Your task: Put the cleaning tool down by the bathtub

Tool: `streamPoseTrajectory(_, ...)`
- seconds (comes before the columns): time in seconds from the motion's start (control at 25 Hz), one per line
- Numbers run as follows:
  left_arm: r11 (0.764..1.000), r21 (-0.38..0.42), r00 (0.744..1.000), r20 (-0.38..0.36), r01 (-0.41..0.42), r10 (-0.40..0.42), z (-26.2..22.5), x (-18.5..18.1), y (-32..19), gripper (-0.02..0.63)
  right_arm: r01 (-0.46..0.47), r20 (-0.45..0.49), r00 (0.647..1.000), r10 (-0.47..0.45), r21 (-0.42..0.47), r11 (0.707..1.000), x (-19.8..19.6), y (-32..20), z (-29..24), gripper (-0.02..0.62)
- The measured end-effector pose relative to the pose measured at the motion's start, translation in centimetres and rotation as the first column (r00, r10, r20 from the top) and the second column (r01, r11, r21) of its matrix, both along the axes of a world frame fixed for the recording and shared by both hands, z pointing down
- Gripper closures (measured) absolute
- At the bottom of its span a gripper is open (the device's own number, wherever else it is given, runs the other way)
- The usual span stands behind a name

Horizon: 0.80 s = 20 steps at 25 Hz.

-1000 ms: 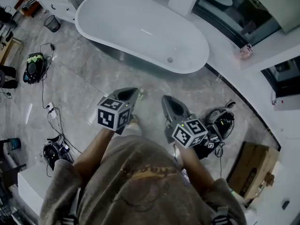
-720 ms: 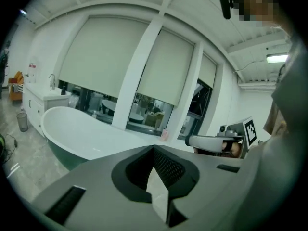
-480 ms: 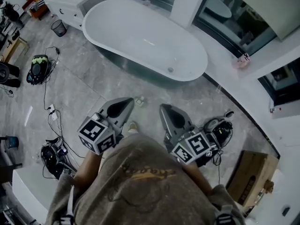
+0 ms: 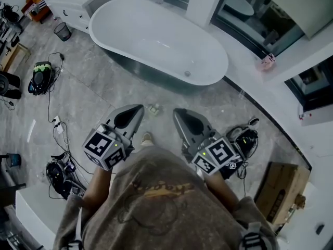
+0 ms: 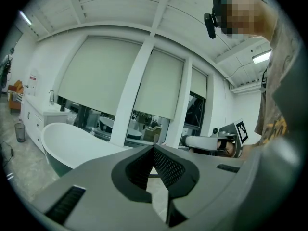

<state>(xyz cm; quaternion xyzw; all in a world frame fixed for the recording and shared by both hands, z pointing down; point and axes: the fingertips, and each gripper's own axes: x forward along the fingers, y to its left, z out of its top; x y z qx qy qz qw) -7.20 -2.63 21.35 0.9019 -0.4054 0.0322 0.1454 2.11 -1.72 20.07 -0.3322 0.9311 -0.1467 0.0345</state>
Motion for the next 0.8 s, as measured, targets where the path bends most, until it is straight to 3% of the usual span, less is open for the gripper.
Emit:
streamPoseTrajectory(0.36,0.999,-0.011,0.999,-0.007,0.047,-0.047,0.7,-1.5,0.9,0.598,0.031,-0.012,0.999,-0.031,0.011,0.999,-0.9,0.5,-0.4,0.597)
streamPoseTrajectory(0.8,0.999,0.014,0.999,0.022,0.041,-0.041,0.8,-1.5,1.7,0.598,0.041,0.005,0.999,-0.041,-0.008,0.999,-1.4,0.7,0.0,0.597)
